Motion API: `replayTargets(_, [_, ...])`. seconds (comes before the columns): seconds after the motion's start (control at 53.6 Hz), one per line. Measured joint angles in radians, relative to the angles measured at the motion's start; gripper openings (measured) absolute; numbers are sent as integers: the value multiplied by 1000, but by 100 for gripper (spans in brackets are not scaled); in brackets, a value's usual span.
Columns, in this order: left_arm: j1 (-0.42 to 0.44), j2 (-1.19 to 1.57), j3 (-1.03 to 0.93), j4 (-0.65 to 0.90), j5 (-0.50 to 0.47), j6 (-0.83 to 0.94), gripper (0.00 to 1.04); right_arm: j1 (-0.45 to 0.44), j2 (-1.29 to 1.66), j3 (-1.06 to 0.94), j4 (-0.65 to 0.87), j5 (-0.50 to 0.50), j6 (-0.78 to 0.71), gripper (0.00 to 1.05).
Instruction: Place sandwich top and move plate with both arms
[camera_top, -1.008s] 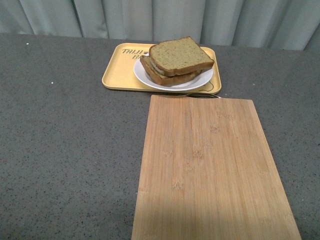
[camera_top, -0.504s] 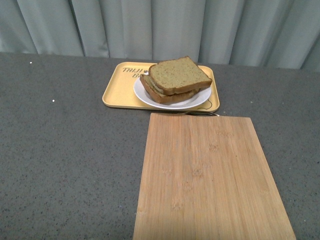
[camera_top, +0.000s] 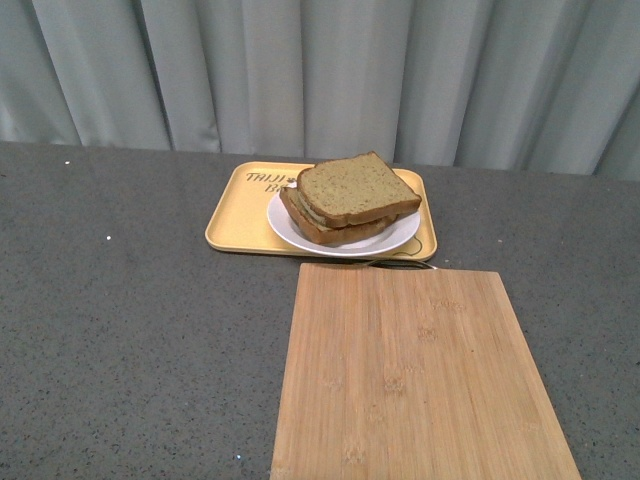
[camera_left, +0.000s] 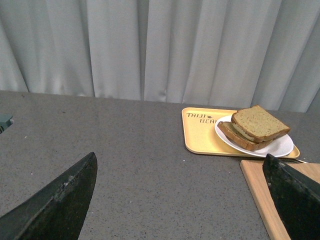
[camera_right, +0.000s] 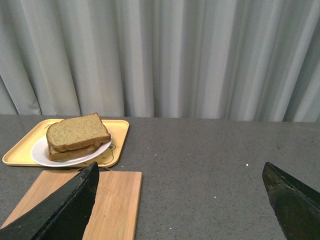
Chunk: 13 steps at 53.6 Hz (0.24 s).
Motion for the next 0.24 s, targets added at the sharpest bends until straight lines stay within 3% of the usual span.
replayTargets(0.243, [0, 0, 0, 0, 0, 0, 98, 0, 0, 0, 0, 0, 0, 95])
